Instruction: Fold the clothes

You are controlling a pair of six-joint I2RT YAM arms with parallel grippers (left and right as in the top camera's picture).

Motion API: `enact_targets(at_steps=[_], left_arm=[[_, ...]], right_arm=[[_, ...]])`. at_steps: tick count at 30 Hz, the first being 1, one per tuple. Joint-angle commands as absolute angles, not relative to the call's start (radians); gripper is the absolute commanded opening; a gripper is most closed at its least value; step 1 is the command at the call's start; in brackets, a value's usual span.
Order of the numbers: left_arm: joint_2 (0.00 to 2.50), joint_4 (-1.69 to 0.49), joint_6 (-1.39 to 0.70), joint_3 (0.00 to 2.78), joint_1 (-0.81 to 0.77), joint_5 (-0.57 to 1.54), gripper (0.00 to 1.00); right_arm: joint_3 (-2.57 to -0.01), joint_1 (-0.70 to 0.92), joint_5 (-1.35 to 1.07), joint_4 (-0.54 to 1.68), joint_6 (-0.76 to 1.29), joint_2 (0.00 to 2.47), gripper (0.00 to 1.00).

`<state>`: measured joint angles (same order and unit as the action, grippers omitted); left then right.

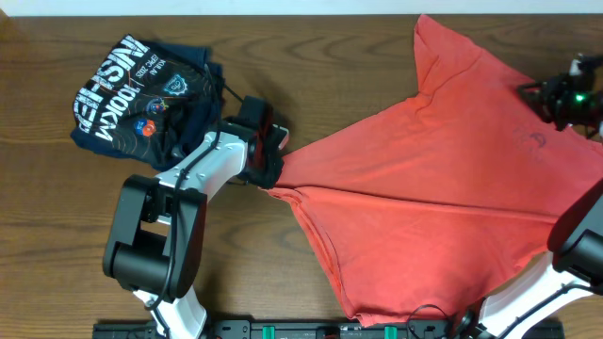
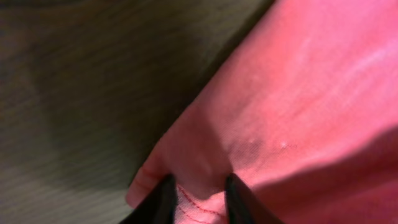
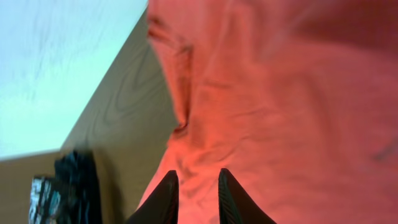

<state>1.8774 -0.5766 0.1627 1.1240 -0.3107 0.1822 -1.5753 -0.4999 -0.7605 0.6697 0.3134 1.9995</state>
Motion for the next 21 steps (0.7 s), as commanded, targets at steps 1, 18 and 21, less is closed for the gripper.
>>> enact_targets(at_steps=[1, 18, 21], left_arm=[[1.911, -0.626, 0.128, 1.124, -0.313, 0.125, 0.19], [1.904, -0.932, -0.074, 1.098, -0.309, 0.018, 0.33], [1.84, -0.954, -0.073, 1.118, -0.309, 0.018, 0.46]], right_arm=[[-1.588, -0.437, -0.812, 0.687, 0.264, 1.956, 0.21], [-1.469, -0.071, -0.233, 0.485, 0.584, 2.112, 0.13], [-1.468, -0.008, -0.236, 0.375, 0.667, 2.218, 0.06]])
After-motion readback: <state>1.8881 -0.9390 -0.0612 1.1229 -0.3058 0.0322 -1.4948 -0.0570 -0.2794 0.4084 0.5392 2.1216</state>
